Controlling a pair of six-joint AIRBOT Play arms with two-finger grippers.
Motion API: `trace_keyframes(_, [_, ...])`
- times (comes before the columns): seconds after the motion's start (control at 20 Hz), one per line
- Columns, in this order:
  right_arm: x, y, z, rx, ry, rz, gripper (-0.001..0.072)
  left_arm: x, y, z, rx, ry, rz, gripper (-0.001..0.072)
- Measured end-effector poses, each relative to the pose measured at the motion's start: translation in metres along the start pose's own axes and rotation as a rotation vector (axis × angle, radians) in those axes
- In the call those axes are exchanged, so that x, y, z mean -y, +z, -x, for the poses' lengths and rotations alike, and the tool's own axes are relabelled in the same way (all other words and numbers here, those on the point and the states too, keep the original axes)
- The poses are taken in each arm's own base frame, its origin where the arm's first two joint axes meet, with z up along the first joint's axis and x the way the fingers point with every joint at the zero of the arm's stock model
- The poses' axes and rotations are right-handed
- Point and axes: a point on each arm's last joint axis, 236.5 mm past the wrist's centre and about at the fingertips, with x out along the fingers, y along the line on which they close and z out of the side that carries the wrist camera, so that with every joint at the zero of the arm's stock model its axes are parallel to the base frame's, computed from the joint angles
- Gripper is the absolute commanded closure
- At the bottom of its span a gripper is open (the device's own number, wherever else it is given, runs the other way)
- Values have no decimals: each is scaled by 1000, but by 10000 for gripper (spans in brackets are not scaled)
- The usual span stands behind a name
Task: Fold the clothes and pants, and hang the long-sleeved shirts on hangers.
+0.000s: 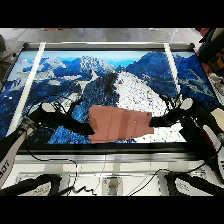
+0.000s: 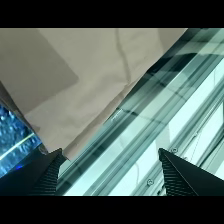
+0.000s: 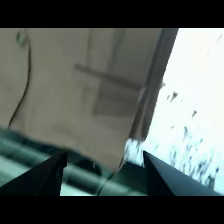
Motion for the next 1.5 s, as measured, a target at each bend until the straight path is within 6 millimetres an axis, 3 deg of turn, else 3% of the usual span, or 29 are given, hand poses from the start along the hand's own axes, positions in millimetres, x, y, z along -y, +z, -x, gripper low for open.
trace_keyframes(0.4, [32, 44, -25, 79, 45, -246, 171, -1, -1, -2, -6, 0, 4, 10])
trace_keyframes(0.55, [40, 46, -31, 49, 157, -328, 171, -3, 1, -2, 2, 7, 5, 10])
trace_keyframes(0.8, [7, 38, -54, -63, 440, -319, 180, -26, 29, 1, 120, 107, 2, 10])
trace_keyframes(0.85, [-2, 37, -59, -74, 481, -293, 214, -32, 35, 2, 149, 130, 1, 10])
trace_keyframes(0.9, [-11, 37, -64, -78, 512, -259, 386, -37, 41, 4, 174, 151, 1, 10])
trace_keyframes(1.0, [-24, 39, -74, -70, 524, -166, 616, -44, 50, 7, 214, 184, 0, 10])
trace_keyframes(1.1, [-38, 48, -75, -48, 535, -87, 666, -48, 56, 9, 236, 201, -1, 10])
trace_keyframes(1.2, [-53, 64, -61, 2, 554, -16, 692, -49, 62, 15, 257, 210, -5, 10])
trace_keyframes(1.3, [-62, 85, -33, 81, 544, 51, 692, -46, 74, 29, 287, 219, -25, 9])
trace_keyframes(1.5, [-57, 126, 70, 301, 419, 153, 693, -25, 103, 82, 371, 256, -124, 10])
